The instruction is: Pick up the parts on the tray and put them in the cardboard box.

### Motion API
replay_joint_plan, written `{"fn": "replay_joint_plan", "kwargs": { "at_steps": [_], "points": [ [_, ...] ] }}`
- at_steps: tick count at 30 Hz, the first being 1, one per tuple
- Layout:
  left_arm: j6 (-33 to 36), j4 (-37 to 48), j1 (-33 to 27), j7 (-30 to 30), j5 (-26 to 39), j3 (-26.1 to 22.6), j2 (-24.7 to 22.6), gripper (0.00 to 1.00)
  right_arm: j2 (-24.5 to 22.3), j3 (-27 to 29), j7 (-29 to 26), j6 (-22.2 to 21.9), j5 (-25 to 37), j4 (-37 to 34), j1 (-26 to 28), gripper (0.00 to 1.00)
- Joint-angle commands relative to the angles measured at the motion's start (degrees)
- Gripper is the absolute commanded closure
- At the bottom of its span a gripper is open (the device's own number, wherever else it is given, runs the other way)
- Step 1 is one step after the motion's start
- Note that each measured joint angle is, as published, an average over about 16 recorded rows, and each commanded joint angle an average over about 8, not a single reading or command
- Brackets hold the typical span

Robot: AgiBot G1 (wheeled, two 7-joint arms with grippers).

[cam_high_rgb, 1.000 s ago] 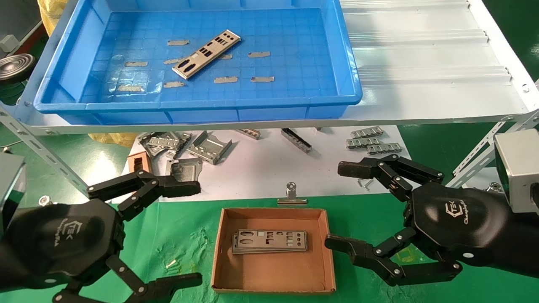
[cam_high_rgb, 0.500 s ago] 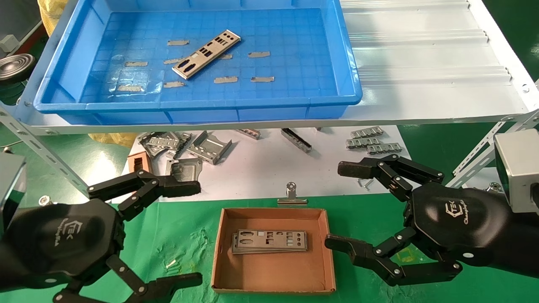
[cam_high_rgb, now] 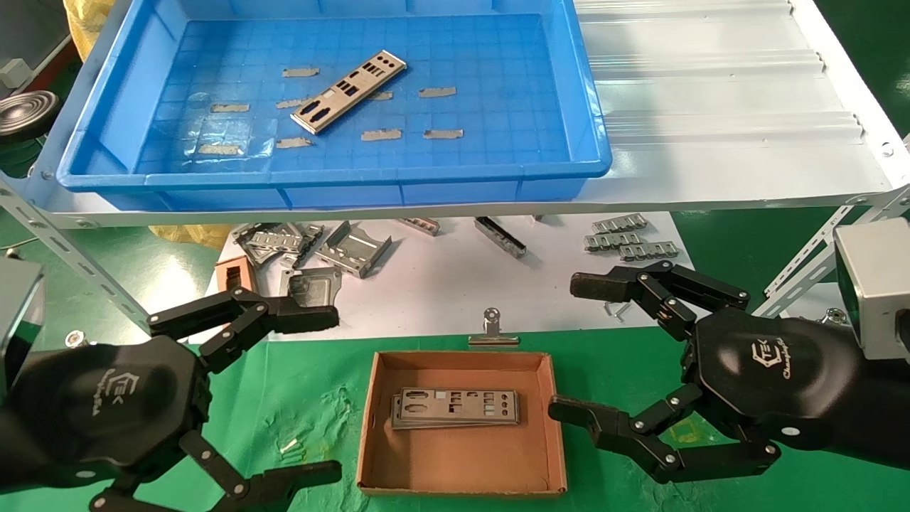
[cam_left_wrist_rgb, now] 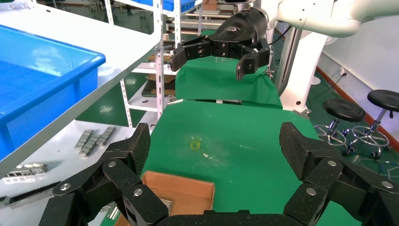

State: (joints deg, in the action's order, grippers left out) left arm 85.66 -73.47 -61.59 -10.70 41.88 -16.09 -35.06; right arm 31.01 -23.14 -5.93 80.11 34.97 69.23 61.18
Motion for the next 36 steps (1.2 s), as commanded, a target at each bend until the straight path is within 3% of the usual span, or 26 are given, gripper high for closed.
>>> {"fn": "replay_joint_plan", "kwargs": {
  "at_steps": [1,36],
  "points": [
    [0.0,0.0,0.0,0.0,0.0,0.0,0.0,0.00,0.0,0.0,0.0,0.0,0.0,0.0,0.0,0.00],
    [0.0,0.0,0.0,0.0,0.0,0.0,0.0,0.00,0.0,0.0,0.0,0.0,0.0,0.0,0.0,0.00]
  ]
}}
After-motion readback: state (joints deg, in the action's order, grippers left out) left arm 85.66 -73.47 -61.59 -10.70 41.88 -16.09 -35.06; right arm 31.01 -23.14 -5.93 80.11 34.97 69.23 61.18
